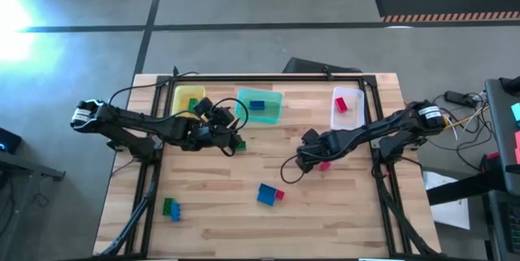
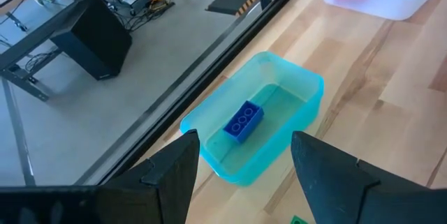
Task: Sort & place blocks by color
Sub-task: Put red game piece into the transparent bin
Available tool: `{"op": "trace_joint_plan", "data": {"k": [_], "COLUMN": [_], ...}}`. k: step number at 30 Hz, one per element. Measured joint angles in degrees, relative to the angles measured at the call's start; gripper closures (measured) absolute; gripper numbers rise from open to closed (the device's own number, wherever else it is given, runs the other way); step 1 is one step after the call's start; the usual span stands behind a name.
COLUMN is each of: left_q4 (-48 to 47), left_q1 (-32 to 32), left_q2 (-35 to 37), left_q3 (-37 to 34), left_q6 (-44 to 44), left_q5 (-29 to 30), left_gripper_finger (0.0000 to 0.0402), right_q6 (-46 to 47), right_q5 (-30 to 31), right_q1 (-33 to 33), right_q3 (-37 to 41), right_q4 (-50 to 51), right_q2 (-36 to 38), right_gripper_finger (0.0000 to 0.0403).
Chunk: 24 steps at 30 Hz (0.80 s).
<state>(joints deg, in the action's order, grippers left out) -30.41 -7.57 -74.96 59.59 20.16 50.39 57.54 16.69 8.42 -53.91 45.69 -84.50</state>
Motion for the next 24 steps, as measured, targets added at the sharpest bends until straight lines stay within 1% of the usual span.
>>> {"op": "trace_joint_plan", "data": {"k": [3,6,10,13,15,18,22,24], "left_q4": [0.0,0.0,0.0,0.0,0.0,0.0,0.0,0.0], "left_q1": [0.0,0.0,0.0,0.0,0.0,0.0,0.0,0.0], "left_q2": [0.0,0.0,0.0,0.0,0.0,0.0,0.0,0.0], "left_q3": [0.0,0.0,0.0,0.0,0.0,0.0,0.0,0.0], "left_q6": [0.0,0.0,0.0,-0.1,-0.1,-0.1,-0.1,-0.1], "left_q5": [0.0,0.0,0.0,0.0,0.0,0.0,0.0,0.0], "left_gripper_finger": [0.0190,0.0190,0.0190,0.0190,0.0190,0.0190,0.0190,0.0190], "right_q6": [-1.7,-3.5,-6.2,-7.3,-6.8,-3.2,-3.7,-6.1], "right_q5": [2.2,4.4,7.4,10.3,13.2,17.2,17.1,14.9], "right_q1": [-1.4,-3.8,-9.0,-14.1,-17.8,-23.3,-31.7,-35.9], "right_q3": [-3.0,-5.9,-8.7,-9.1,-8.0,-5.1,0.4,2.6], "right_q4": [4.3,10.7,19.1,22.5,22.3,21.0,14.2,10.3], "right_q2": [1.5,3.0,4.9,7.0,9.1,12.5,15.7,16.6], "right_gripper_finger": [0.0282,0.0282,0.0282,0.0282,0.0282,0.0282,0.0282,0.0282]}}
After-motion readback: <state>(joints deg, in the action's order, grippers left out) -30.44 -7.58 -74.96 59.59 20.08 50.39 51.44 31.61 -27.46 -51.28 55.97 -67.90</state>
